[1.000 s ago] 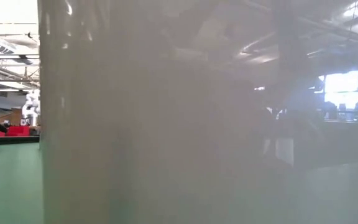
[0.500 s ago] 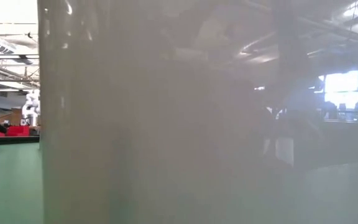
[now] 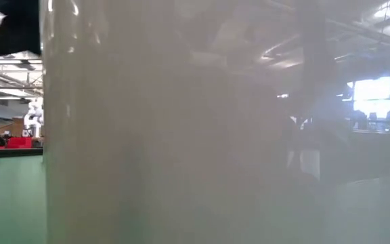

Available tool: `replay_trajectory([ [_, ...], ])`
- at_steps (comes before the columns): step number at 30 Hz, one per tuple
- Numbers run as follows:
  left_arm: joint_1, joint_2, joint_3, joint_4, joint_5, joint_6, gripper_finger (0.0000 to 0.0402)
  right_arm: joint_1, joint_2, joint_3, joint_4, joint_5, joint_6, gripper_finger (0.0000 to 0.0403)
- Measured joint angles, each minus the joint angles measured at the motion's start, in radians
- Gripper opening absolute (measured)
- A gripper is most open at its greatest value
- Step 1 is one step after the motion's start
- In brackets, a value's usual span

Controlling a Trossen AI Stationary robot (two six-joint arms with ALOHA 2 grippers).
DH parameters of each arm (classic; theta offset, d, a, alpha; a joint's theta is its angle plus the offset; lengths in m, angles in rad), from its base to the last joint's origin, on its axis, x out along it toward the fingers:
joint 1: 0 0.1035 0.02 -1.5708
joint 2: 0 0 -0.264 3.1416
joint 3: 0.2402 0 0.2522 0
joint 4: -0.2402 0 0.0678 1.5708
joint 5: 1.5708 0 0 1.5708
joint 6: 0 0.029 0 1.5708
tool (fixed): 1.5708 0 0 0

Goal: Sort & place blocks by color
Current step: Put the bottom blue block into the white bin

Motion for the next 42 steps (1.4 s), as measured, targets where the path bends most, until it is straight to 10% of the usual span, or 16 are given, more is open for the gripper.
replay_trajectory([
  [10,0.135,-0.106,0.002,0.648,-0.146,0.513,0.0133,-0.051,-0.002,-0.014,0.065,-0.002,-0.084,0.0286],
  [15,0.193,-0.106,0.002,0.866,-0.144,0.668,0.0133,-0.143,-0.007,-0.145,0.379,-0.198,-0.151,0.0286],
  [29,0.322,-0.119,0.002,0.864,-0.141,0.669,0.0133,-0.247,-0.006,-0.383,1.027,-0.316,-0.185,0.0286],
  [42,0.417,-0.119,0.003,0.804,-0.022,0.667,0.0133,-0.397,-0.027,-0.385,1.040,-0.557,-0.185,0.0286],
])
